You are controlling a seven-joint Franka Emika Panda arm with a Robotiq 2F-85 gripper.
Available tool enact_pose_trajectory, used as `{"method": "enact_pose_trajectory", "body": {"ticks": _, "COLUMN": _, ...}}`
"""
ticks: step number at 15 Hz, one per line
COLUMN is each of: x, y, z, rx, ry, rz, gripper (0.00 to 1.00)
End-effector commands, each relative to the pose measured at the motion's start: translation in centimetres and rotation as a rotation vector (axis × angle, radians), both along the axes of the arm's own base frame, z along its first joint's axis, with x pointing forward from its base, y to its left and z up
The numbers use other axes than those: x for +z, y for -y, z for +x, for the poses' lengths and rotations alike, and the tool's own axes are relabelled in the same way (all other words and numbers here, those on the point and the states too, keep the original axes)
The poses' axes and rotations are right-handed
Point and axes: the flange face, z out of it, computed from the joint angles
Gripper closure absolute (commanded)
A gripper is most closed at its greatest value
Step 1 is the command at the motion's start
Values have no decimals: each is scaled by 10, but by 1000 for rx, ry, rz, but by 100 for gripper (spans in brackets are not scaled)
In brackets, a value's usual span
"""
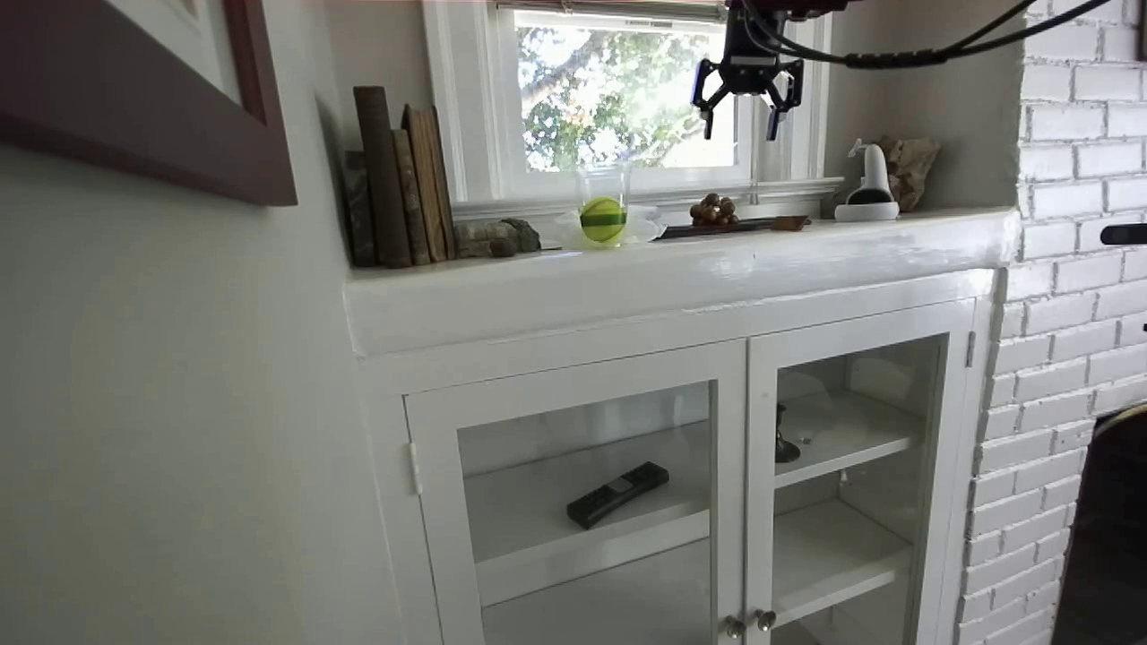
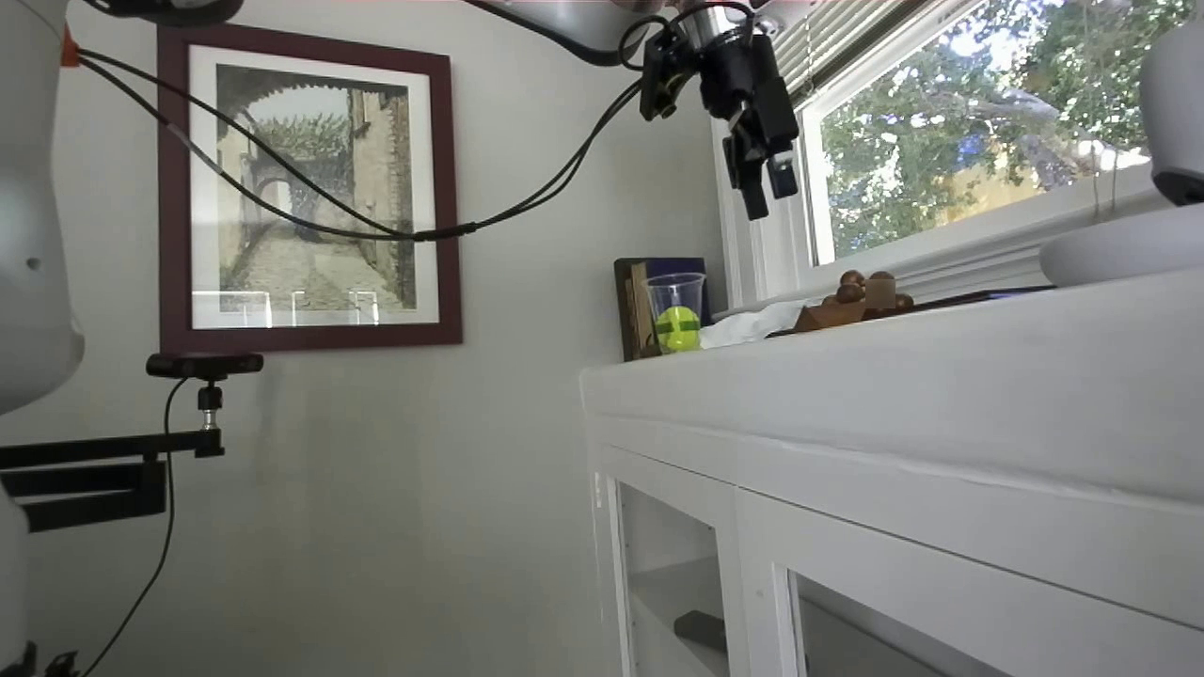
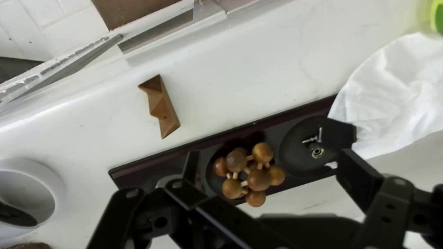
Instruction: Move one object on top of the cabinet to the right.
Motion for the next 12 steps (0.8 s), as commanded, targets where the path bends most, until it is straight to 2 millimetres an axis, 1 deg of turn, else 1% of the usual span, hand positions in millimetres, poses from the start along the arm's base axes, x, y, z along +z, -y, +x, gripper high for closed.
{"method": "enact_pose_trajectory", "body": {"ticks": 1, "x": 14, "y": -16, "z": -10, "rx": 39, "ry": -45, "rz": 65, "gripper": 0}}
{"method": "enact_pose_trajectory", "body": {"ticks": 2, "x": 15, "y": -22, "z": -15, "rx": 86, "ry": -86, "rz": 107, "gripper": 0}}
{"method": "enact_pose_trajectory", "body": {"ticks": 3, "x": 6, "y": -16, "z": -6, "rx": 35, "ry": -52, "rz": 48, "gripper": 0}}
{"method": "enact_pose_trajectory", "body": {"ticks": 6, "x": 10, "y": -21, "z": -12, "rx": 65, "ry": -82, "rz": 78, "gripper": 0}}
{"method": "enact_pose_trajectory", "body": {"ticks": 12, "x": 10, "y": -22, "z": -12, "rx": 69, "ry": -84, "rz": 80, "gripper": 0}}
